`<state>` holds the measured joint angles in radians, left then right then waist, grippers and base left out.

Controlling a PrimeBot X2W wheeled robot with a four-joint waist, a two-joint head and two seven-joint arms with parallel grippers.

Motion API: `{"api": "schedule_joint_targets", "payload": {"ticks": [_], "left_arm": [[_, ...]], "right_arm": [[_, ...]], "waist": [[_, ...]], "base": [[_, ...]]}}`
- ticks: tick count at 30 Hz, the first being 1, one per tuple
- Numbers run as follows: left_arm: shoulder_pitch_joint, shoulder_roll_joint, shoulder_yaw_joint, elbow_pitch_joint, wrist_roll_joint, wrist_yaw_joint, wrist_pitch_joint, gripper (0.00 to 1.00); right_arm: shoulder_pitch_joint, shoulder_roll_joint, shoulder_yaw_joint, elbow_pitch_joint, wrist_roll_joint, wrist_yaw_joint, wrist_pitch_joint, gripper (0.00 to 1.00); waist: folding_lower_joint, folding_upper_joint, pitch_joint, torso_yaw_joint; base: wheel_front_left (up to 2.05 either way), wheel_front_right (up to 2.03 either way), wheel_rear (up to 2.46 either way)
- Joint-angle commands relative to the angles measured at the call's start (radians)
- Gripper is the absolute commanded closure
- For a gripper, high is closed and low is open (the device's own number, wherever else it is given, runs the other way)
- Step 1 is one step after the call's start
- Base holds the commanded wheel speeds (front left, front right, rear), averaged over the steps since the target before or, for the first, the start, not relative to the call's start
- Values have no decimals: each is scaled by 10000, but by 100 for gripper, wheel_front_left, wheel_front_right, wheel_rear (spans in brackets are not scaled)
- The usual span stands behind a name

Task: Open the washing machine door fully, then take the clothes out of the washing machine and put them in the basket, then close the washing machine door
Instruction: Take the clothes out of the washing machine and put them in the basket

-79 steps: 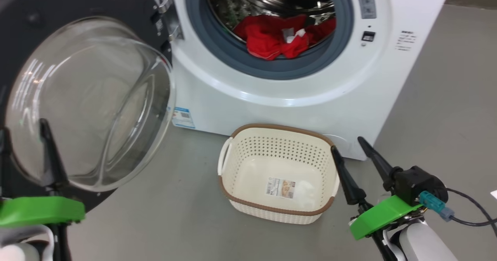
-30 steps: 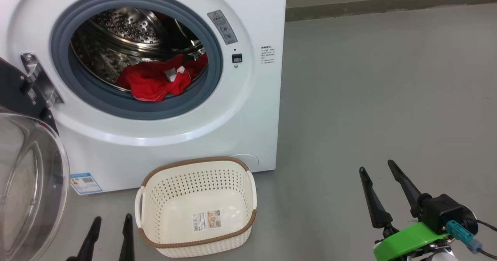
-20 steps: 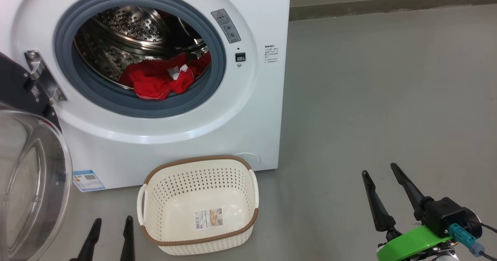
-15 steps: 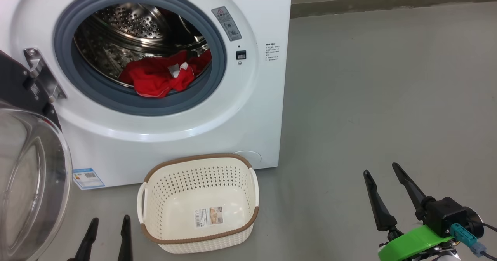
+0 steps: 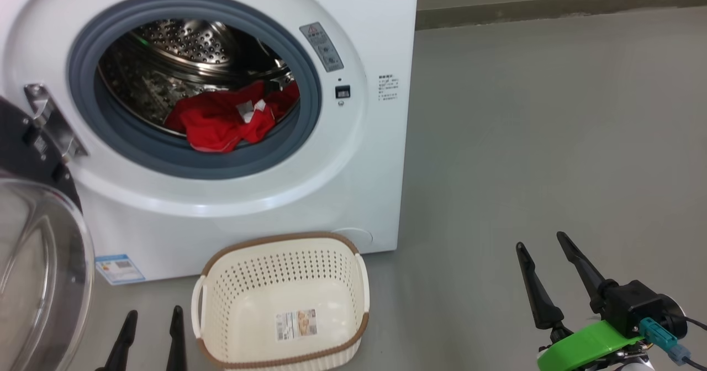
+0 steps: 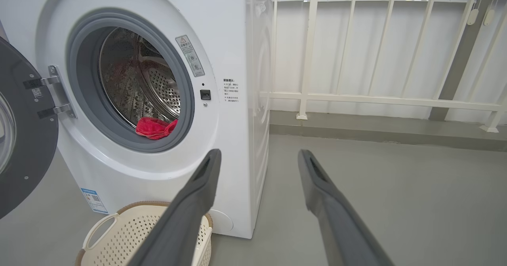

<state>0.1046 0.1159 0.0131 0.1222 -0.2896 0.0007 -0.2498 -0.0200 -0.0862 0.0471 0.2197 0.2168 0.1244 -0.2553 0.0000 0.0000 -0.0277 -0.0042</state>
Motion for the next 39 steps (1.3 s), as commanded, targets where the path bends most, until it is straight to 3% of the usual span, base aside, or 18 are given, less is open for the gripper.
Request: {"api": "schedule_joint_targets", "payload": {"ticks": [1, 16, 39], "left_arm": [[-273, 91, 411, -223, 95, 46, -120, 0], [-226, -130, 658, -572, 24, -277, -120, 0], [-261, -311, 797, -536, 134, -383, -120, 0]], "right_arm": [[-176, -113, 231, -230, -75, 63, -65, 0], [-245, -135, 251, -205, -25, 63, -65, 0], [-269, -74, 317, -212, -20, 63, -65, 0]], "waist": [[0, 0, 3, -6], [0, 0, 103, -8], [0, 0, 121, -38]], "base": [[196, -196, 0], [157, -157, 0], [6, -6, 0]]}}
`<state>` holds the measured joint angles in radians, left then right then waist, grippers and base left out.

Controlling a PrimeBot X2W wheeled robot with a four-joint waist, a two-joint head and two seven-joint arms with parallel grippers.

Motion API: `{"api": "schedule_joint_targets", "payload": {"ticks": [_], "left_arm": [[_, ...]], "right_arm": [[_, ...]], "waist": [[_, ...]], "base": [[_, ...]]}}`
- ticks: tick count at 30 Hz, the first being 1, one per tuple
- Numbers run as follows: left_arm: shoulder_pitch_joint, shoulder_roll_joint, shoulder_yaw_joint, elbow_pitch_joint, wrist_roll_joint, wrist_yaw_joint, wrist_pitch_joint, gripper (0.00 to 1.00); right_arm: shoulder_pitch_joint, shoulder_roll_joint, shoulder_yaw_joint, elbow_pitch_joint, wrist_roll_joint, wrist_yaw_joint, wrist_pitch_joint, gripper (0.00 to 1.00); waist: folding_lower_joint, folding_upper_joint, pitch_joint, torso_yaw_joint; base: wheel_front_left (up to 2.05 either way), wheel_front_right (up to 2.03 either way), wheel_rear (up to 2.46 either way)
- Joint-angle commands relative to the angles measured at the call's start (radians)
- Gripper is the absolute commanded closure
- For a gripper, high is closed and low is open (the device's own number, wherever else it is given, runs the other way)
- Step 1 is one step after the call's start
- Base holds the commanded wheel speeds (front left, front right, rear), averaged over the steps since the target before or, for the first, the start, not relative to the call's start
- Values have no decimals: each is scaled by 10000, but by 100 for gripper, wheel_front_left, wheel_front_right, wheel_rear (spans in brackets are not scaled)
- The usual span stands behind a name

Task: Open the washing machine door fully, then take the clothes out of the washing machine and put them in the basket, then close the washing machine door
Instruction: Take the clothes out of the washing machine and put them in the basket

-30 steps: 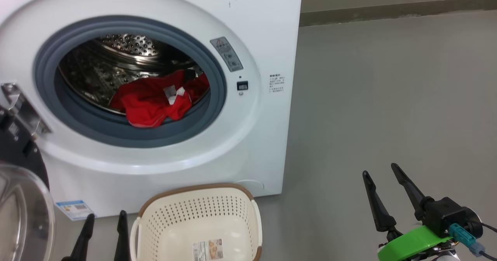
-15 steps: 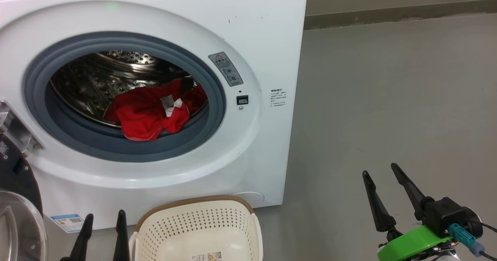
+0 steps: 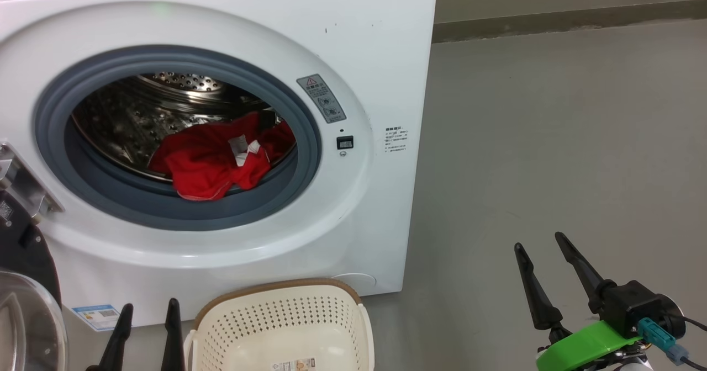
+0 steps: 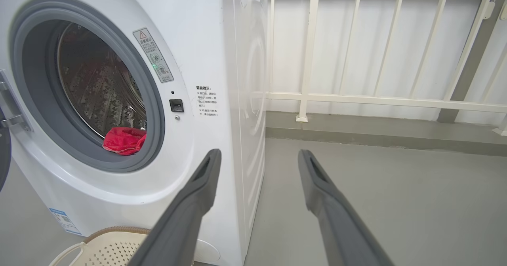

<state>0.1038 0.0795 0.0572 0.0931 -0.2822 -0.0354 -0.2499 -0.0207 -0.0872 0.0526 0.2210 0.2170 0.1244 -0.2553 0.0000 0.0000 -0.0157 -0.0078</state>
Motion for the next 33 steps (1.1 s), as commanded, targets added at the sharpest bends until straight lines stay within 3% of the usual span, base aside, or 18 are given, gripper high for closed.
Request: {"api": "schedule_joint_targets", "payload": {"ticks": [1, 17, 33], "left_arm": [[-259, 45, 362, -237, 52, -27, -118, 0], [-1081, 85, 199, 269, -86, -147, -87, 0], [-4519, 485, -30, 2271, -101, -262, -41, 0]], "right_arm": [[-266, -62, 262, -226, -23, 63, -65, 0], [-350, -150, 303, -364, -60, 63, -65, 0], [-1200, -260, 309, -678, -196, 63, -65, 0]], "waist": [[0, 0, -2, 7], [0, 0, 475, 287], [0, 0, 2257, 531]], "base": [[0, 0, 0], [0, 0, 0], [0, 0, 0]]}}
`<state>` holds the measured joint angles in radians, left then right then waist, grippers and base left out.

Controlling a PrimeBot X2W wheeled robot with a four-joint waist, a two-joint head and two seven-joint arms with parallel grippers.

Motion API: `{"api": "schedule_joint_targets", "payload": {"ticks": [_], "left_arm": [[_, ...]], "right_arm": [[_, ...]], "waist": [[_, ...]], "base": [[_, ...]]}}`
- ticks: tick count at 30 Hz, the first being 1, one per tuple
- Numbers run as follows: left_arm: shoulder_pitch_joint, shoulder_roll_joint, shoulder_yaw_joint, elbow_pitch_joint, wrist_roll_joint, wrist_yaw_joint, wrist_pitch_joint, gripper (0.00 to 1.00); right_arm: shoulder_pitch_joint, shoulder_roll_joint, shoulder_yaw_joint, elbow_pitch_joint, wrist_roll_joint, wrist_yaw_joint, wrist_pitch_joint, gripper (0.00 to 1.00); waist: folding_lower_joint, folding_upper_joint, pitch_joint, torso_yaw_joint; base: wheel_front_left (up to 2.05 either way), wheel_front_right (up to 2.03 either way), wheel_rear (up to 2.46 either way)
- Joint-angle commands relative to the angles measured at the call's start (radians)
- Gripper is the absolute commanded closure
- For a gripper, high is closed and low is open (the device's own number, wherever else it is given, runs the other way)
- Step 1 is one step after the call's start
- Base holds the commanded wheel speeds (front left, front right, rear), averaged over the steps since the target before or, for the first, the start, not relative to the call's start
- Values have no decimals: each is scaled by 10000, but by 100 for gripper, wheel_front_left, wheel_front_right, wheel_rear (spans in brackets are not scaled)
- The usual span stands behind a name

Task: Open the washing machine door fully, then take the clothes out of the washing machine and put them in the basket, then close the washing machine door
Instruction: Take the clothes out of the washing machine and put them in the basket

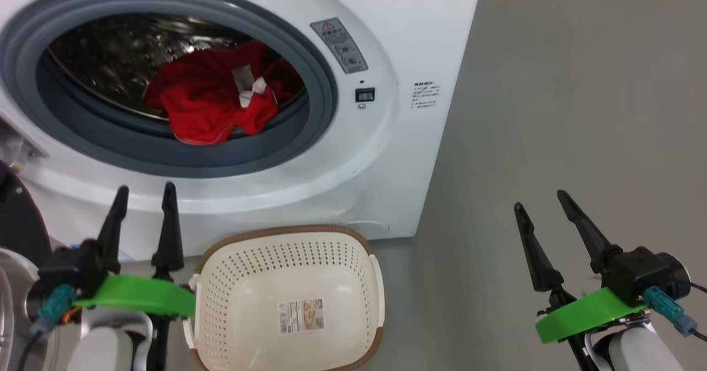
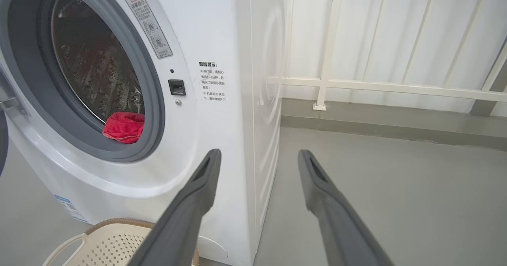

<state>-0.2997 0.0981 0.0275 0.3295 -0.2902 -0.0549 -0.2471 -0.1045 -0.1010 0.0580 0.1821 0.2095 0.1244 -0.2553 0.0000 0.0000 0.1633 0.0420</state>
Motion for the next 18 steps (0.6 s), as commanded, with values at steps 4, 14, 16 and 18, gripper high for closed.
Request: {"api": "schedule_joint_targets", "payload": {"ticks": [4, 14, 16, 18], "left_arm": [[-1415, 322, 255, 457, -44, -107, -102, 0], [-3345, 574, 231, 1927, 8, -224, -136, 0], [-3799, 636, 220, 2282, 17, -254, -139, 0], [-4255, 693, 202, 2641, 35, -282, -142, 0]], "right_arm": [[-685, -137, 257, -371, -150, 63, -65, 0], [-1149, -52, 229, -545, -252, 63, -65, 0], [-1205, -33, 211, -561, -282, 63, -65, 0], [-1289, -21, 199, -582, -295, 63, -65, 0]], "waist": [[0, 0, 1033, 22], [0, 0, 2024, -104], [0, 0, 2206, -143], [0, 0, 2381, -184]], "base": [[0, 0, 0], [0, 0, 0], [0, 0, 0], [0, 0, 0]]}}
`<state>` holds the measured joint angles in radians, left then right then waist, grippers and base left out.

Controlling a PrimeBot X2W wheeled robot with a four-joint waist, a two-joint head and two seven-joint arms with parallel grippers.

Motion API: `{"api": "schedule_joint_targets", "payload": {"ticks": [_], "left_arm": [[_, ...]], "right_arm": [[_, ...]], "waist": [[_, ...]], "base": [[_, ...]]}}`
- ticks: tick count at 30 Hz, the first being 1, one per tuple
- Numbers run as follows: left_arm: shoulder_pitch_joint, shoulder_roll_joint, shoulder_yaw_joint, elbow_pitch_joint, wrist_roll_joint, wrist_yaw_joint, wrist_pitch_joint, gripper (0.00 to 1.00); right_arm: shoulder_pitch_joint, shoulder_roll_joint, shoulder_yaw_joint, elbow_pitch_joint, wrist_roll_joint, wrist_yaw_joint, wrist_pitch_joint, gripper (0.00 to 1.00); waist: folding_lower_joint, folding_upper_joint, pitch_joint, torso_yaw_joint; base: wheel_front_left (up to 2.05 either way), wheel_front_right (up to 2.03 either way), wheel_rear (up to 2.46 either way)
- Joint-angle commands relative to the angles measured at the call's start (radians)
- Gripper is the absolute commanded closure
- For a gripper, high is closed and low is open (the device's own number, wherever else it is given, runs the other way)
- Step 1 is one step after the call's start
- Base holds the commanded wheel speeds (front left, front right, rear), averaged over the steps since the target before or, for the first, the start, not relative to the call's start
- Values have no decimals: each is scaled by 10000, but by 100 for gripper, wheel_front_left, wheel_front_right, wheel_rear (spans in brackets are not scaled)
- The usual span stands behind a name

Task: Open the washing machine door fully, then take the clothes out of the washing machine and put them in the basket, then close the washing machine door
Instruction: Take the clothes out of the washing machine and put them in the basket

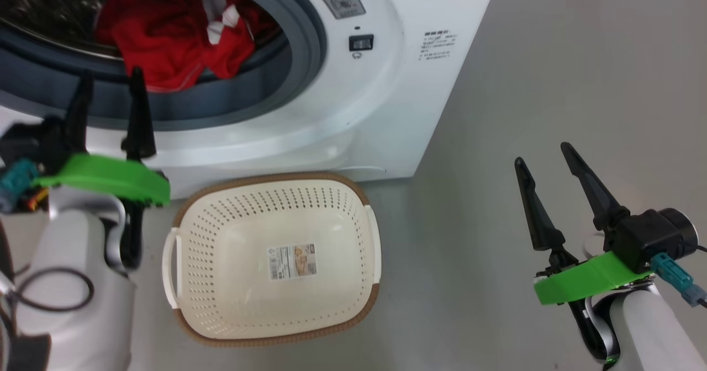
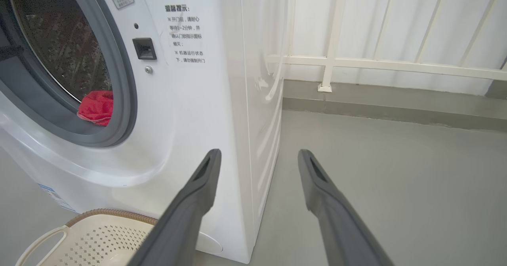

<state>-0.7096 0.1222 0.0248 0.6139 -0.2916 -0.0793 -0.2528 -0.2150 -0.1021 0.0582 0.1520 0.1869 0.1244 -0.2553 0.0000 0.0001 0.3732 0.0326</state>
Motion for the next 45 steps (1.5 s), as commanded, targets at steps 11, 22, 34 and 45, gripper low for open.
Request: {"api": "schedule_joint_targets", "payload": {"ticks": [11, 22, 34, 45], "left_arm": [[-2448, 628, 25, 1747, 353, 9, -88, 0], [-4221, 945, -247, 4177, 657, 418, 102, 0], [-5322, 1386, -939, 5908, 1292, 1090, 1317, 0], [-5558, 1796, -1454, 6395, 1649, 1377, 1630, 0]], "right_arm": [[-668, -2, 174, -408, -130, 63, -65, 0], [-981, -37, 300, -407, -241, 63, -65, 0], [-1190, 34, 564, -264, -225, 63, -65, 0], [-1313, 52, 915, -139, -4, 63, -65, 0]], "waist": [[0, -1, 1241, -364], [0, -1, 1977, -603], [0, -1, 2175, -851], [0, -1, 2335, -1160]], "base": [[0, 0, 0], [0, 0, 0], [0, 0, 0], [0, 0, 0]]}}
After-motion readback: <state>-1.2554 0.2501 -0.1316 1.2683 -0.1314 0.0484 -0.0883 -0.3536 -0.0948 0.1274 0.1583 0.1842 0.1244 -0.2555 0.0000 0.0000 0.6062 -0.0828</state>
